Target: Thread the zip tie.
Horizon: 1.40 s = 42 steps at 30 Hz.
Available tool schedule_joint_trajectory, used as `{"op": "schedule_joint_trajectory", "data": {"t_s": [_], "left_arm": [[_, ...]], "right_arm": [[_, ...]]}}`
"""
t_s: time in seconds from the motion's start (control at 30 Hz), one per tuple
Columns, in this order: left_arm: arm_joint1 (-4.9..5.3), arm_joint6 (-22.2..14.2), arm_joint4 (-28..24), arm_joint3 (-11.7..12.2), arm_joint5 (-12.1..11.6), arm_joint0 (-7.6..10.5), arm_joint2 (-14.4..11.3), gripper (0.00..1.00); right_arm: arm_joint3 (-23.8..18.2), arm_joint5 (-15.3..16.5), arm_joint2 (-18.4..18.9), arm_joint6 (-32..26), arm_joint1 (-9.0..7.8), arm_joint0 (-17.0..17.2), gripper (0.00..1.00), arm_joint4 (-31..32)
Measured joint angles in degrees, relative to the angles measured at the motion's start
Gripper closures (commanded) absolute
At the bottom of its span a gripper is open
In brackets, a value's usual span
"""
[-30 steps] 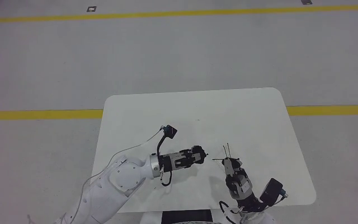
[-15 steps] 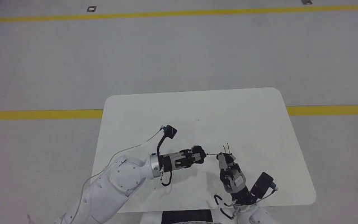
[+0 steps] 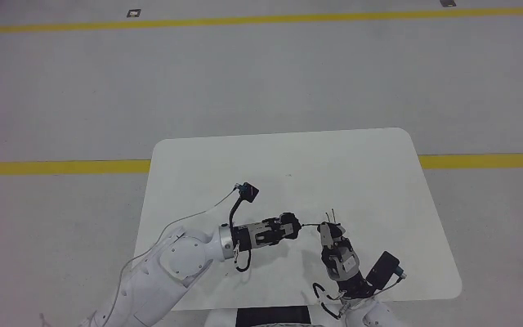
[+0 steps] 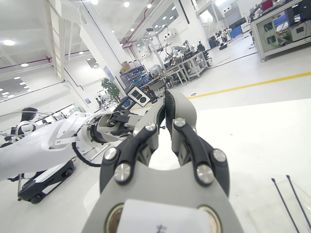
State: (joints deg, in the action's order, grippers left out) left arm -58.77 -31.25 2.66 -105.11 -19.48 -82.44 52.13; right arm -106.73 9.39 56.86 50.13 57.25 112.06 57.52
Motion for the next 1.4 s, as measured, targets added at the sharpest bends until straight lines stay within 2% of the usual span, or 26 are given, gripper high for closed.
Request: {"op": "schedule_joint_trajectory", "data": {"t_s": [0.73,1.4], "left_arm": [[0.0,0.0,0.0,0.0,0.0,0.0,0.0,1.0],[0.0,0.0,0.0,0.0,0.0,0.0,0.0,1.0]], "right_arm": [[0.36,2.8,1.58,-0.8,1.09,0.8,1.0,0.21],[0.95,3.47,2.02,-2.25,2.17,0.68,1.0,0.94]]}}
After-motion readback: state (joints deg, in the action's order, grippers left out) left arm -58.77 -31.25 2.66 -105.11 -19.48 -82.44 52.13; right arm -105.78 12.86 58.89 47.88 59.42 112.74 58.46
